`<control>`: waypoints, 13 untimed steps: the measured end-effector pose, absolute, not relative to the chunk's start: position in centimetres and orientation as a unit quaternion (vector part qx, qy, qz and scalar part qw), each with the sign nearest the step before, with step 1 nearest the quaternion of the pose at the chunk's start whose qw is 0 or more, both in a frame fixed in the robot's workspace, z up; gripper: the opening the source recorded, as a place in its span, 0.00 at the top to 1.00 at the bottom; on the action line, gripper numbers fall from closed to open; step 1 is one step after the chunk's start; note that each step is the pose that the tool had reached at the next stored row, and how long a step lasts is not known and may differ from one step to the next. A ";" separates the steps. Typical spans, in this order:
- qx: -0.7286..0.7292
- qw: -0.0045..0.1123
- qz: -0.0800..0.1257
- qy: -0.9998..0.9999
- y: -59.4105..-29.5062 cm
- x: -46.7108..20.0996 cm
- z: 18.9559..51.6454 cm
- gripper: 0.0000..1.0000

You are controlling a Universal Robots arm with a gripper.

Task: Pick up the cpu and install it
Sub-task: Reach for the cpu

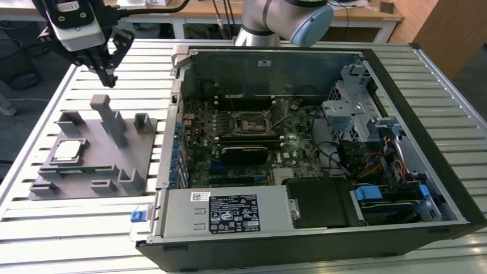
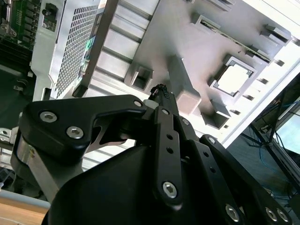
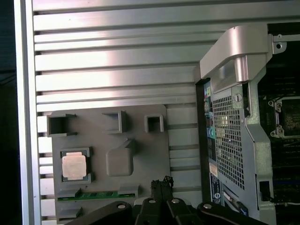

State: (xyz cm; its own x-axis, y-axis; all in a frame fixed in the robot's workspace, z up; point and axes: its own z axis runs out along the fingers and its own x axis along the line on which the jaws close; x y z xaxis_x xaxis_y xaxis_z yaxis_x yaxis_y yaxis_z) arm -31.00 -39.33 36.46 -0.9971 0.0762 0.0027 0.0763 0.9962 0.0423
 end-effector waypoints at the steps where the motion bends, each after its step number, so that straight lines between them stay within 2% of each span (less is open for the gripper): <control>1: -0.038 0.001 -0.021 -0.999 -39.3 -31.1 36.4 0.89; 13: -0.038 0.003 -0.021 -0.999 -39.3 -32.0 36.2 0.89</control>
State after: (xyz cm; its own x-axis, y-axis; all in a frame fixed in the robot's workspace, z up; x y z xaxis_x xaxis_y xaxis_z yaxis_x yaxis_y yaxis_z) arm -32.00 -39.33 36.21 -0.9971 0.0762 0.0067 0.0764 0.9962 0.0420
